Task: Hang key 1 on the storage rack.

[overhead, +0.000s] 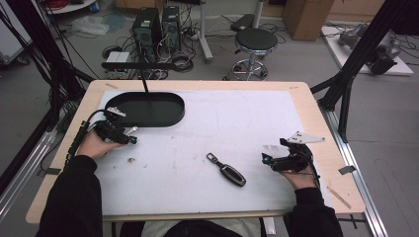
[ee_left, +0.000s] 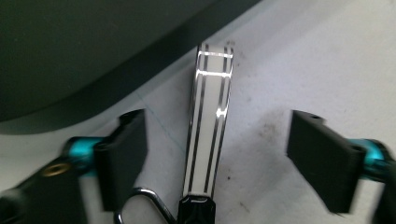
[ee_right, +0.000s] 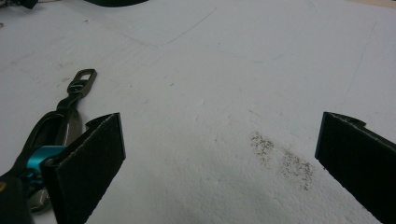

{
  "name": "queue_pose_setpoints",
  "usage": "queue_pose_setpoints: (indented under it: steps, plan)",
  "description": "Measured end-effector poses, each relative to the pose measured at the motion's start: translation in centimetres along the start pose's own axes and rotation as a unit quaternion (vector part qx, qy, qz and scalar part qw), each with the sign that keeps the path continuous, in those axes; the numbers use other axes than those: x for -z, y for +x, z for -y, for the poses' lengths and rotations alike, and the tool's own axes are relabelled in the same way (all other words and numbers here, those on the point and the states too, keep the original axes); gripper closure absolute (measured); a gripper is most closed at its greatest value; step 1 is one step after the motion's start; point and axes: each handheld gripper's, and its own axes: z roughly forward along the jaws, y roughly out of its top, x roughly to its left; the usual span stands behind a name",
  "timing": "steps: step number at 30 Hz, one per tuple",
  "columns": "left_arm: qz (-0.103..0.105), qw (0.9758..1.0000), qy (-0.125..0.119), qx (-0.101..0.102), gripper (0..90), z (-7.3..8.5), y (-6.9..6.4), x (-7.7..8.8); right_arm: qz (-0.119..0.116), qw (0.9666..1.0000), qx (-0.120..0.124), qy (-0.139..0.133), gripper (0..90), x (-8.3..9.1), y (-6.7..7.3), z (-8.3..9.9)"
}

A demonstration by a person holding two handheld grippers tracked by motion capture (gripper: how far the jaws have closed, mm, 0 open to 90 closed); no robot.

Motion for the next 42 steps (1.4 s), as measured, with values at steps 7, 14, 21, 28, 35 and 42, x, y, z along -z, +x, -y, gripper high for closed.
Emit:
queue_pose_setpoints:
  steps: [7,14,21,28,35,42]
  plan:
    - [-0.023,0.9997,-0.002,0.003,44.9,0.0,0.1,0.1,0.001,1.0,-0.001,0.0,0.9,0.0,0.1,0.0]
    - [-0.031,0.9993,-0.006,-0.021,71.1,0.0,-0.5,0.2,0.003,1.0,-0.001,-0.002,0.9,0.0,0.1,0.0]
    - [-0.02,0.9987,-0.009,-0.045,74.3,-0.1,-1.0,0.4,0.002,1.0,0.0,0.0,0.9,0.0,0.2,0.1]
    - [-0.011,0.999,-0.016,-0.041,74.4,0.0,-1.0,2.1,0.0,1.0,0.008,0.002,0.9,-0.1,0.5,0.1]
    - [0.004,0.9988,-0.043,-0.025,74.4,0.2,-0.8,4.3,0.006,0.9999,0.01,0.002,0.9,0.0,0.4,0.2]
    - [-0.007,0.9967,-0.079,-0.013,74.5,-0.2,-0.3,7.5,0.008,0.9998,0.019,0.005,0.9,-0.1,0.6,0.2]
